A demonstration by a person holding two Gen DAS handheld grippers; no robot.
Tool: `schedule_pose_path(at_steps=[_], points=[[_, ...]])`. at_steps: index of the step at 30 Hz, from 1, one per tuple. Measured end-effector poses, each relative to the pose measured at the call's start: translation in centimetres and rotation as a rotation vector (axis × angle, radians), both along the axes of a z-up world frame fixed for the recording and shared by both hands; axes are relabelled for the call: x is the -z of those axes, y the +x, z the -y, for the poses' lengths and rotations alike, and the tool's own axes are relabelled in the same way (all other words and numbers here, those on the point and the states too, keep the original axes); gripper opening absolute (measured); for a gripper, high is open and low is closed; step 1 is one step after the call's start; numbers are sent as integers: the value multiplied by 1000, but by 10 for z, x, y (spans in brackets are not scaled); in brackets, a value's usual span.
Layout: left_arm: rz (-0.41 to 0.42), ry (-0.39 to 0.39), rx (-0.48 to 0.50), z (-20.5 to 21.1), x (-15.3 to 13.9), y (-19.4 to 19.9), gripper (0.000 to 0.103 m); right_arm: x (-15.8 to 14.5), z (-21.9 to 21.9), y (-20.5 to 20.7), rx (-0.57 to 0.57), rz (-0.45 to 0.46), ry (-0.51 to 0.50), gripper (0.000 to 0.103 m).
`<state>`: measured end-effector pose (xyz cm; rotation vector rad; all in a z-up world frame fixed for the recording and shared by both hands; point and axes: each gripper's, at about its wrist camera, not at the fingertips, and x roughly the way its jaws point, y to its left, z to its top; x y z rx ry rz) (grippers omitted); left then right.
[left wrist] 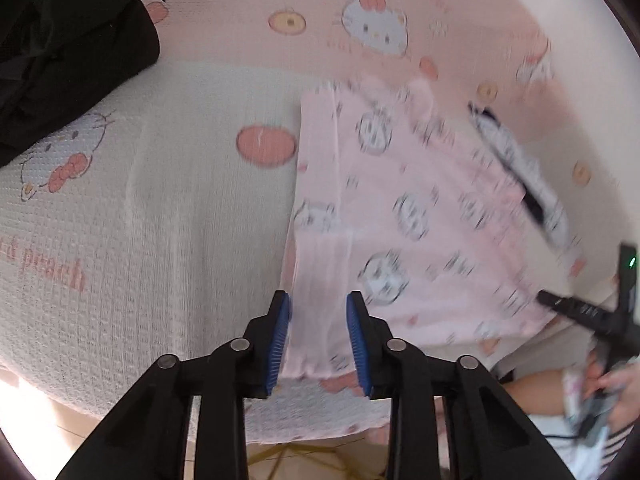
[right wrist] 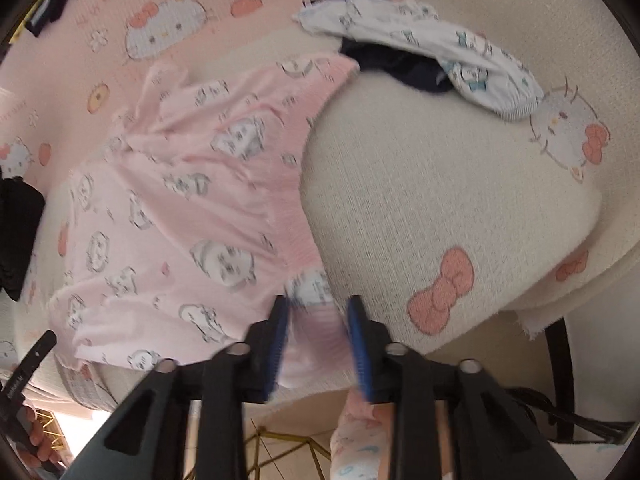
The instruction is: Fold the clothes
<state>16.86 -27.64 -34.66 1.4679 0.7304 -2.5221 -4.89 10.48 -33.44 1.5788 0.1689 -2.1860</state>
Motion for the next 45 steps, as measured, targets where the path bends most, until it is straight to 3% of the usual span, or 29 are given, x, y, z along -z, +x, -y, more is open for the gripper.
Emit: schedule_pose_path(at_steps=[1, 2, 9, 10, 13, 18, 23, 24, 27, 30, 31, 32, 33, 34, 39, 45], points=[[-19, 16, -9, 3, -4, 0, 55, -5, 0, 0, -1, -23, -28, 58], [-35, 30, -19, 6, -7, 0, 62, -9, 1, 1, -5, -34, -49, 61], [-8, 140, -14, 7, 14, -20, 62, -12, 12, -12, 8, -40, -84, 67], [3, 145, -11, 4, 18, -24, 61, -12, 15, -14, 8, -37, -78, 67], [61, 136, -17, -1, 32, -28, 10, -10, 21, -20, 9, -19, -69, 67], [72, 107, 33, -13, 34, -16, 4, -7, 22, -35, 42, 66, -93, 67], [88, 86, 43, -16, 35, -9, 4, -15, 37, -49, -4, 60, -53, 68], [80, 63, 45, -17, 31, -9, 4, -17, 40, -51, -15, 54, -44, 68], [36, -67, 73, -23, 12, -13, 5, -21, 49, -59, 90, 56, -36, 70], [15, -62, 90, -21, -3, -20, 13, -24, 52, -65, 73, 79, -67, 72], [6, -47, 83, -19, -7, -21, 28, -25, 52, -67, 74, 90, -82, 72], [-5, -33, 77, -17, -12, -23, 56, -27, 51, -69, 79, 98, -98, 72], [-19, -22, 70, -16, -16, -25, 67, -29, 51, -70, 83, 103, -120, 72], [-38, -19, 60, -14, -20, -27, 72, -29, 52, -72, 84, 106, -136, 74], [-42, 2, 3, -1, -32, -40, 72, -32, 61, -78, 92, 100, -150, 75], [-45, -31, -10, 9, -43, -65, 72, -51, 81, -86, 25, 75, -160, 75]])
